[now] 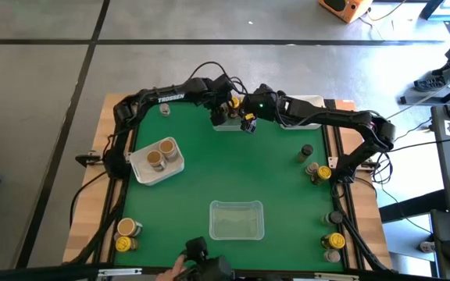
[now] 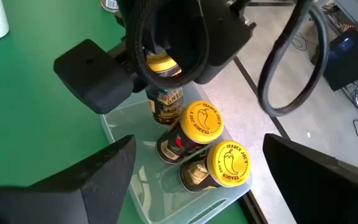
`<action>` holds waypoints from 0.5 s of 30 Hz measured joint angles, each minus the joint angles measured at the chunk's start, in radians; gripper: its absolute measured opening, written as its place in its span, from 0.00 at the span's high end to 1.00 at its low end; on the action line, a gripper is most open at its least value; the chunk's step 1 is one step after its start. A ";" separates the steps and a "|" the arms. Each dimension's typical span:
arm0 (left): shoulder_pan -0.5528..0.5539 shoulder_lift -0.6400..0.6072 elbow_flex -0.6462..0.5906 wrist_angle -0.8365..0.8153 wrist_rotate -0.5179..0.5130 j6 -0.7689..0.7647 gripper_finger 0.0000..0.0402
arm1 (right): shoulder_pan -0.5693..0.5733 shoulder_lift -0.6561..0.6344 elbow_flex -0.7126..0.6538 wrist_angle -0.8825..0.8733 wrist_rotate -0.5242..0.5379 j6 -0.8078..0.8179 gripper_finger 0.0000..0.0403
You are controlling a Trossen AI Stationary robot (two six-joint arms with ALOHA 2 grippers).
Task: Sort spices by type
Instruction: Put the yellow spice bottle into the top transparent bin
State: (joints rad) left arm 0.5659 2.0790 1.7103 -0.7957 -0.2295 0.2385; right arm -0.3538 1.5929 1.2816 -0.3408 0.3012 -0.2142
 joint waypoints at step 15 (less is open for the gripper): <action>0.000 0.003 0.000 0.018 0.000 -0.037 0.45 | 0.000 0.000 0.000 0.000 -0.008 0.000 0.13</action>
State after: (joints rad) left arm 0.5655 2.0823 1.7103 -0.7776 -0.2291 0.2020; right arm -0.3538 1.5929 1.2816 -0.3408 0.2935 -0.2142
